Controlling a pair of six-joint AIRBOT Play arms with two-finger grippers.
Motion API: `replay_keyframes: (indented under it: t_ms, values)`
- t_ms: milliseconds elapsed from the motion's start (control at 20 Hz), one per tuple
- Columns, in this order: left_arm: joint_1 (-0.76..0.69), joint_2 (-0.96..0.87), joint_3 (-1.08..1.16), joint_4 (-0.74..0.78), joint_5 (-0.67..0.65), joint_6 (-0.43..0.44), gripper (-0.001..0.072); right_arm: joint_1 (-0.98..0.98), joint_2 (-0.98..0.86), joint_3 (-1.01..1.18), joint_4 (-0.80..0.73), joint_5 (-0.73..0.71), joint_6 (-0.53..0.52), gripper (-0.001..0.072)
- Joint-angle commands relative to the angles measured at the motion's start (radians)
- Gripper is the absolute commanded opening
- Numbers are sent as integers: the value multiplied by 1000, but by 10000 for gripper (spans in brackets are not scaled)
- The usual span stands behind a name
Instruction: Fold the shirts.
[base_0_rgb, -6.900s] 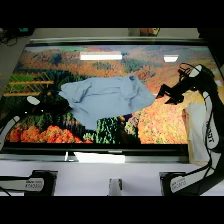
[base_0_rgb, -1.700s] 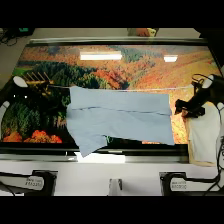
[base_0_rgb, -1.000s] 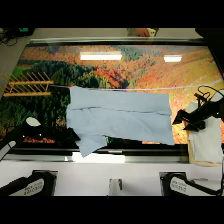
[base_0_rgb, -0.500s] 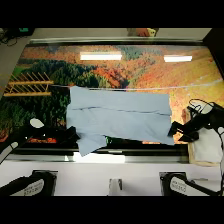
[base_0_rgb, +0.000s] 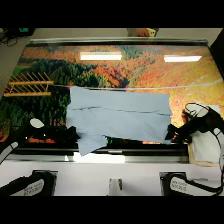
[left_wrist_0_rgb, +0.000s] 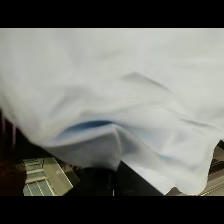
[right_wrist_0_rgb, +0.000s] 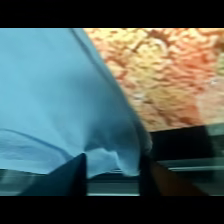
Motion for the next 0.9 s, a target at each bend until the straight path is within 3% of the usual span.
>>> replay_keyframes:
  t_ms: [0,200,350,450,600,850]
  values:
    - [1,3,2,4,2,12,31,-1,-15,0,44,-48,1,25]
    - [21,55,107,11,-60,114,30,-1,20,75,46,13,-55,21]
    - [46,63,291,83,-136,80,26,0,41,214,70,18,-45,20]
    - [33,22,436,163,-138,45,26,31,35,300,73,-65,-21,20]
    - [22,-133,669,174,-155,19,27,127,-36,410,-23,-197,78,20]
    - [29,-453,1032,175,-303,-47,29,159,-234,605,-77,-232,183,22]
